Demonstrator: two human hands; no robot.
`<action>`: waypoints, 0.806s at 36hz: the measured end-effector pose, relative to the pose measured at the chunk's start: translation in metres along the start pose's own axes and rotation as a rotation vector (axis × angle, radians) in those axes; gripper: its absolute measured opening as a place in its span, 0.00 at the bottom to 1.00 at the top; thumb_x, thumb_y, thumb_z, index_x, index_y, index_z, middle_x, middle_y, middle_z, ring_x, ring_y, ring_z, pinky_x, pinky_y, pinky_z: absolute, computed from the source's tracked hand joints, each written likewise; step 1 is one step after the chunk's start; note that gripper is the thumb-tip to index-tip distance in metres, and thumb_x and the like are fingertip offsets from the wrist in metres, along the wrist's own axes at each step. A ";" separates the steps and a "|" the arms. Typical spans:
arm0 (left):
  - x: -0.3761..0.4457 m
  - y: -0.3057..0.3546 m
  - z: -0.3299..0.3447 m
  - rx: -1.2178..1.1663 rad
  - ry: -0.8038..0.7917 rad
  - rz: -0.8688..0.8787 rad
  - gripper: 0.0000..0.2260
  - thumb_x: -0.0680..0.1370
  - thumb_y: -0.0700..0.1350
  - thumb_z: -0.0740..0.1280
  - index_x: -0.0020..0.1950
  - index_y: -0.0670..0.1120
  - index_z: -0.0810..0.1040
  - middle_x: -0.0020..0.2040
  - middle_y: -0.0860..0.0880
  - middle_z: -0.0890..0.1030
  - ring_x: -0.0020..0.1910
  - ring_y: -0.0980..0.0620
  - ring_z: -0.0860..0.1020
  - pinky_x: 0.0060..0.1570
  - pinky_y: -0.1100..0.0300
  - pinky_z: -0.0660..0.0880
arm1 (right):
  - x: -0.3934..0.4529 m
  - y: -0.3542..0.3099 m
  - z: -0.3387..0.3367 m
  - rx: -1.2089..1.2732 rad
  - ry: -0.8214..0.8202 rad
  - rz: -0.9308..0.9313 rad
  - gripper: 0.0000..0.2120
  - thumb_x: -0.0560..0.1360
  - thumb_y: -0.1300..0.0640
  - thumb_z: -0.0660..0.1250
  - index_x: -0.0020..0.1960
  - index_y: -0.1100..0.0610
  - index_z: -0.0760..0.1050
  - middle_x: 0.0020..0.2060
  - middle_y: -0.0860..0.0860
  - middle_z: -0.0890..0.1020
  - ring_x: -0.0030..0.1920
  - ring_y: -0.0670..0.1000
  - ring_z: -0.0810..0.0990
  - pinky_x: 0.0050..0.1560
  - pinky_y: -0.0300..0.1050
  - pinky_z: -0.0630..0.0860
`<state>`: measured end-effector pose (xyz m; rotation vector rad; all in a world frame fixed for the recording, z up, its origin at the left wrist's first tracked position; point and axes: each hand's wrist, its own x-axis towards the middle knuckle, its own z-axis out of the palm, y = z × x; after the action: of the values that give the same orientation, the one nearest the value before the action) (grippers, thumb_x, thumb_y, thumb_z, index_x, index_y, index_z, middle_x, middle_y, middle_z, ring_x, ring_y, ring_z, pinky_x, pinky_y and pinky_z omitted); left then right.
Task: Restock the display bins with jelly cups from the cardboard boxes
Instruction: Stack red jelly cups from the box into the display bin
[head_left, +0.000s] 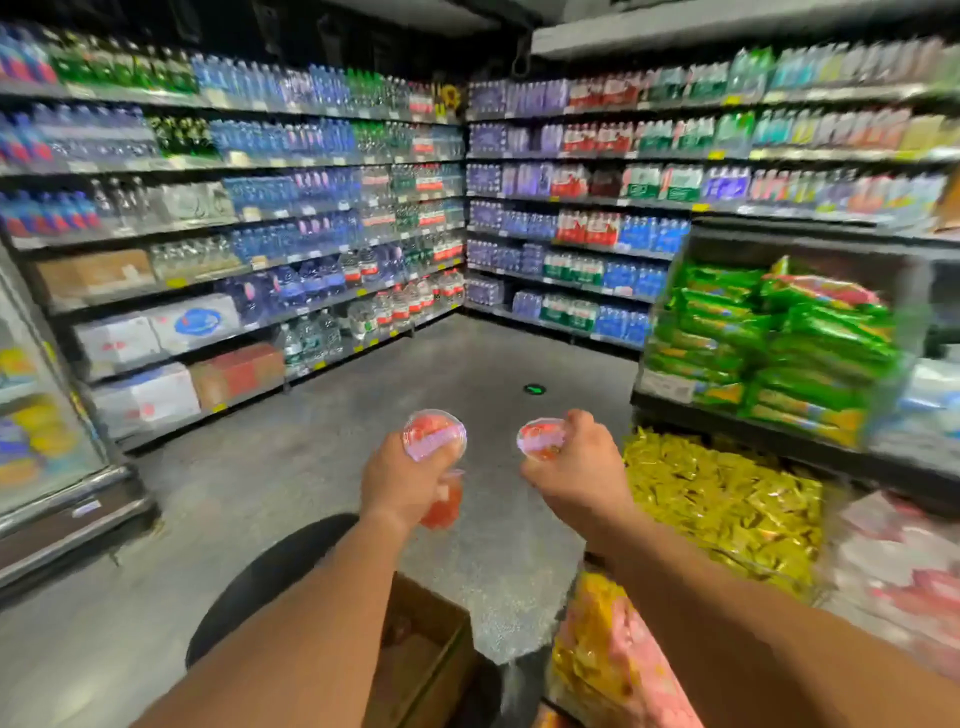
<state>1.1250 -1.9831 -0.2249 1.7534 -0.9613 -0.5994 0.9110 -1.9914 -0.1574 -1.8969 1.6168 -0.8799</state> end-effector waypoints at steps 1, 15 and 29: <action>-0.013 0.026 0.009 -0.022 -0.032 0.042 0.29 0.61 0.73 0.76 0.52 0.57 0.78 0.48 0.55 0.85 0.42 0.52 0.86 0.50 0.47 0.82 | -0.006 0.002 -0.024 -0.003 0.039 -0.006 0.20 0.67 0.52 0.72 0.56 0.55 0.72 0.53 0.57 0.79 0.55 0.61 0.78 0.46 0.45 0.70; -0.244 0.232 0.221 -0.101 -0.460 0.398 0.25 0.65 0.67 0.78 0.53 0.55 0.79 0.48 0.54 0.85 0.47 0.50 0.83 0.51 0.51 0.79 | -0.163 0.143 -0.338 0.045 0.509 0.203 0.34 0.68 0.50 0.75 0.71 0.58 0.70 0.61 0.54 0.77 0.62 0.57 0.76 0.58 0.45 0.70; -0.467 0.346 0.405 -0.242 -0.706 0.471 0.25 0.63 0.71 0.77 0.53 0.58 0.83 0.47 0.58 0.86 0.48 0.56 0.84 0.55 0.50 0.80 | -0.270 0.306 -0.554 0.097 0.726 0.415 0.31 0.69 0.58 0.76 0.65 0.59 0.62 0.48 0.55 0.77 0.39 0.52 0.75 0.33 0.42 0.67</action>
<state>0.4416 -1.8742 -0.0727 1.0388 -1.6448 -0.9951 0.2726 -1.7579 -0.0499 -1.1439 2.2079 -1.5179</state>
